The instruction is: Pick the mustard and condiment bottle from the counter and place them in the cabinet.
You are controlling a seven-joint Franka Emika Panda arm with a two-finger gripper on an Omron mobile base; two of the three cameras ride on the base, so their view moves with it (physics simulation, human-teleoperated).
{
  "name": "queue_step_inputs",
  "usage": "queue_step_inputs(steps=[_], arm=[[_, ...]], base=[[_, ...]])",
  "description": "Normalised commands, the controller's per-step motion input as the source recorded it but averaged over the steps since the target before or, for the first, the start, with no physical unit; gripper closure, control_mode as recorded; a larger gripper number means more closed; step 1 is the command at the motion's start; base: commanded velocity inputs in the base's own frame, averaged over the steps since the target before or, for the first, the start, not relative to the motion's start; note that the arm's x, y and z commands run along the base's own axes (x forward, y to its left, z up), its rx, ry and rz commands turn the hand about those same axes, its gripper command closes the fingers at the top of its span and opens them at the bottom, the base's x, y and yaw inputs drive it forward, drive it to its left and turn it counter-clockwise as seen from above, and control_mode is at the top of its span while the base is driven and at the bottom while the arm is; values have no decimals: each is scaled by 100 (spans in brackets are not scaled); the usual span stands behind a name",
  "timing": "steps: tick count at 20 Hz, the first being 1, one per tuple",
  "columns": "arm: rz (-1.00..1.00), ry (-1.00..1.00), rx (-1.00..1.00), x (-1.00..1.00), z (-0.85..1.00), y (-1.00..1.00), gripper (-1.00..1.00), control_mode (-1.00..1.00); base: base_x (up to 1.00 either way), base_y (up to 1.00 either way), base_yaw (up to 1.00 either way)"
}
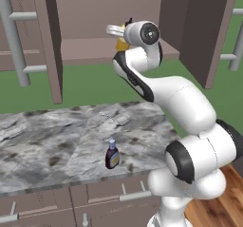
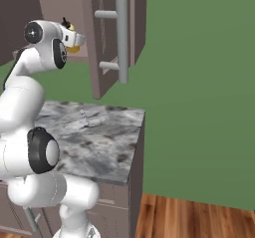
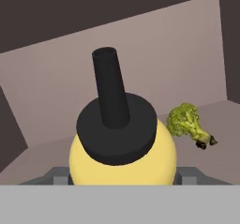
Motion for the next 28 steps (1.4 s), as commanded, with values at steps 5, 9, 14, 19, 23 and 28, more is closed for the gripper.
queue_step_inputs(steps=[5,9,14,19,23,28], arm=[[0,5,0,33,-27,0,100,-100],[0,4,0,36,-22,0,100,-100],[0,0,-1,41,-27,0,100,-100],[0,0,-2,37,-24,0,100,-100],[0,0,-3,44,-24,0,100,-100],[0,0,-2,30,-27,0,-100,-100]], base=[[0,0,0],[0,0,0],[0,0,0],[0,0,0],[0,0,0],[0,0,0]])
